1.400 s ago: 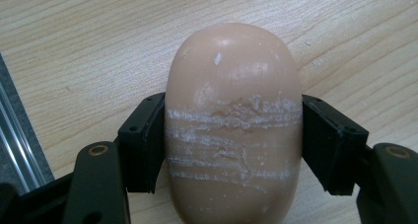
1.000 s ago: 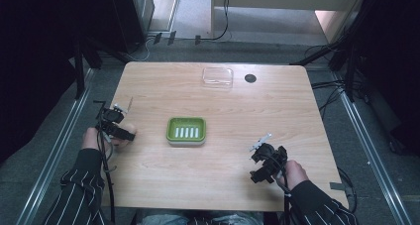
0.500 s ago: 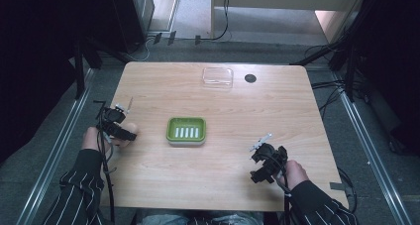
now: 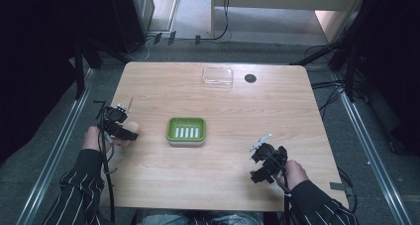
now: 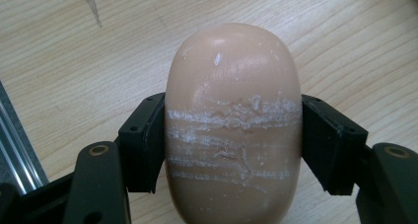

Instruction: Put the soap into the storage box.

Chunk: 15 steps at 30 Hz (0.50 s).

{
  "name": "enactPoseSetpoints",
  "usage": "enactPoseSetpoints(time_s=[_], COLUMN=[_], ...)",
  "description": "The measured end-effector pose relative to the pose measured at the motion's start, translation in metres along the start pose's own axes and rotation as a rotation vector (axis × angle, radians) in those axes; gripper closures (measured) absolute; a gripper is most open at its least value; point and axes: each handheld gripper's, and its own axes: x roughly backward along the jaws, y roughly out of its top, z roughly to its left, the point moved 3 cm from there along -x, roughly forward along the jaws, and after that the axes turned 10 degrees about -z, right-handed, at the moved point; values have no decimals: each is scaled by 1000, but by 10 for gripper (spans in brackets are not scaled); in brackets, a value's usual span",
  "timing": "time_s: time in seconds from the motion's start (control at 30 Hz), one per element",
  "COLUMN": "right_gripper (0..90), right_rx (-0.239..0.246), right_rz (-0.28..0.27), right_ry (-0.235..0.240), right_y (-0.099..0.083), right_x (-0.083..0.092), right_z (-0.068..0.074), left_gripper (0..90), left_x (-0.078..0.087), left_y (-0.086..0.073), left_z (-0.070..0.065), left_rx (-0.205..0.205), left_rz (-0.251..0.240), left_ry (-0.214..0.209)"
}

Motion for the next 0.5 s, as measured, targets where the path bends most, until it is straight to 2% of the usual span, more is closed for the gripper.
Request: enactPoseSetpoints(time_s=[0.5], right_gripper=[143], right_rx=[1], right_rz=[0], right_ry=[2], right_y=[1], right_x=[-1], right_z=[0], left_gripper=[335], left_x=[5], left_y=[12], left_z=[-15], left_rx=[-50], left_rz=[-29], left_ry=[-10])
